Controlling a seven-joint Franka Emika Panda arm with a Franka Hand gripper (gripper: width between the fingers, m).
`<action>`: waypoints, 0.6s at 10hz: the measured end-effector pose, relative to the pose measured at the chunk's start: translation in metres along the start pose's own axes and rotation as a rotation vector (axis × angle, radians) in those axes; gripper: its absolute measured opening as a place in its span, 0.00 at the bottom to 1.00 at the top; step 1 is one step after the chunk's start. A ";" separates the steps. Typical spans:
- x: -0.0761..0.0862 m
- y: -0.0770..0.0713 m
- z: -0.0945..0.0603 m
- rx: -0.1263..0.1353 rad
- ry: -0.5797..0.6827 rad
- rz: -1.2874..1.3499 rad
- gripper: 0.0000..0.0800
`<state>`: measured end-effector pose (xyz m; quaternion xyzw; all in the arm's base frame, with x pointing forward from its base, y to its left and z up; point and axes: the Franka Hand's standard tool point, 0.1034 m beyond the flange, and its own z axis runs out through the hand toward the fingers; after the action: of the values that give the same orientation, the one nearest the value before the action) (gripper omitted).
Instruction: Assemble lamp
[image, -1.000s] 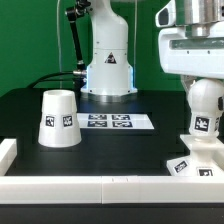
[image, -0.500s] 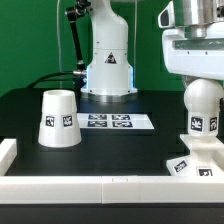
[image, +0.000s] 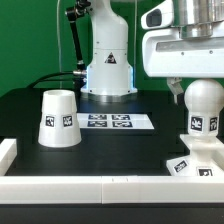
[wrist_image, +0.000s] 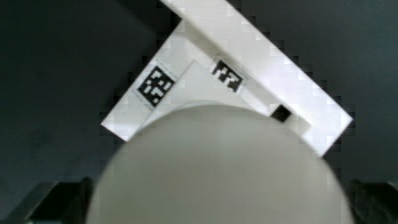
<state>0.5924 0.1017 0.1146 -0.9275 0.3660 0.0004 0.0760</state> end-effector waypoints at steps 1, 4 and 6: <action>0.000 0.000 0.000 0.000 0.000 -0.069 0.87; -0.001 -0.001 -0.002 -0.032 0.020 -0.414 0.87; -0.004 -0.003 -0.002 -0.052 0.027 -0.664 0.87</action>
Offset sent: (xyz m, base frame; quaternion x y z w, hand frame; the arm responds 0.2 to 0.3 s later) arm -0.0016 -0.0007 0.0110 -0.0551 0.0287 -0.3675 0.9279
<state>0.5920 0.1064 0.1170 -0.9977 0.0447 -0.0275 0.0436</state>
